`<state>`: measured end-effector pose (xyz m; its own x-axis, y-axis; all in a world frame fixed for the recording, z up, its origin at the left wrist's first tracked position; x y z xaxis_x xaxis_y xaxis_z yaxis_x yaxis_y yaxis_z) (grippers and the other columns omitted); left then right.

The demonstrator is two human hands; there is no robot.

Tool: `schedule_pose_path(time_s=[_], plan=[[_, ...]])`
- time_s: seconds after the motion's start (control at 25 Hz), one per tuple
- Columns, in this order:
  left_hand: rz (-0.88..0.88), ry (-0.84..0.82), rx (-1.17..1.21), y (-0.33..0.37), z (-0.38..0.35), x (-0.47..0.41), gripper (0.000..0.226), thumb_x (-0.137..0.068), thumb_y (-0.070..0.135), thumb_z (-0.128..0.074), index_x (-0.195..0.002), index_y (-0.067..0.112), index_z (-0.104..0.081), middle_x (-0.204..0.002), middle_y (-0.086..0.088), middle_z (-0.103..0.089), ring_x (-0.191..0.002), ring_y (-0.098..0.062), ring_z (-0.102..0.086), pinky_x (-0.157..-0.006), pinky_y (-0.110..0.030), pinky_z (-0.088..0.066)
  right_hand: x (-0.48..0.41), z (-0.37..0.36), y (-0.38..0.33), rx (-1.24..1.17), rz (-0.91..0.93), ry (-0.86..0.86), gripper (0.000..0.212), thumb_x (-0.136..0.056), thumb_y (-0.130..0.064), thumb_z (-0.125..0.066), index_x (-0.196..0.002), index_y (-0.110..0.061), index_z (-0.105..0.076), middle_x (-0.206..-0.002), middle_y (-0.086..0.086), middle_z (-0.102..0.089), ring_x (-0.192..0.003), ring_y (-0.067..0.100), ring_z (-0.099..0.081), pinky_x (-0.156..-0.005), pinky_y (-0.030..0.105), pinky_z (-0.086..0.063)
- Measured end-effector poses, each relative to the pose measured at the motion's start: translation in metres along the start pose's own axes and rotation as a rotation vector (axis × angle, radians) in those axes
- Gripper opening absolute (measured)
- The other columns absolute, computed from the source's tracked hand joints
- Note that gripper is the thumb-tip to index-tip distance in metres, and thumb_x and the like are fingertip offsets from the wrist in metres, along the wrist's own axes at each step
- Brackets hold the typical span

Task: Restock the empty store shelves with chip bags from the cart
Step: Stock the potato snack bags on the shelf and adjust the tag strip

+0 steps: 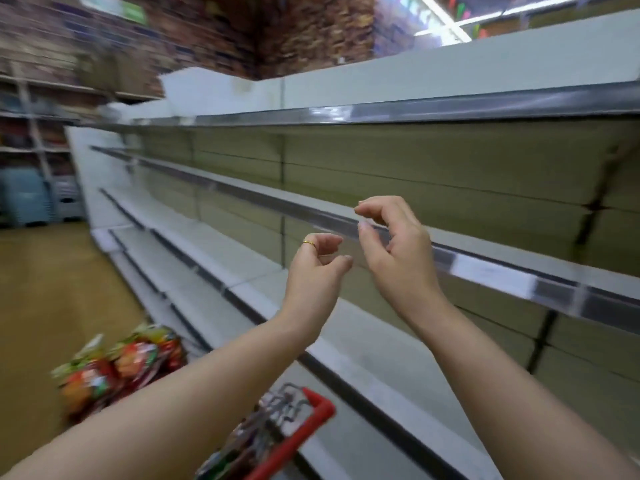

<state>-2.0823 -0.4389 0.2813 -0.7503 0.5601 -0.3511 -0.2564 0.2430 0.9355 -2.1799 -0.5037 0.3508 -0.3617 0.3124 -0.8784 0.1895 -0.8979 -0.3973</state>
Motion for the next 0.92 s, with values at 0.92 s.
schedule_pose_path(time_s=[0.92], plan=[[0.759, 0.808, -0.138, -0.291, 0.469, 0.035, 0.014, -0.091, 0.0, -0.051, -0.089, 0.014, -0.052, -0.09, -0.007, -0.056, -0.069, -0.012, -0.051, -0.058, -0.022, -0.042, 0.205, -0.6, 0.071, -0.234, -0.502, -1.093, 0.025, -0.094, -0.013, -0.048, -0.117, -0.008, -0.056, -0.115, 0.006, -0.057, -0.099, 0.016, -0.055, -0.077, 0.023, -0.04]])
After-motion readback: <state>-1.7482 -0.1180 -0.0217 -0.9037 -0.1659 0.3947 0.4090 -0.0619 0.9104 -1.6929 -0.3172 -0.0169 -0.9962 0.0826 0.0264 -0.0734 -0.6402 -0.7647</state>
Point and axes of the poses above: each hand's wrist, its own x-axis away from the middle knuckle, its own z-axis out of the back of the hand, y = z × x, the point moved 9 cm from there along -x, towards the middle knuckle
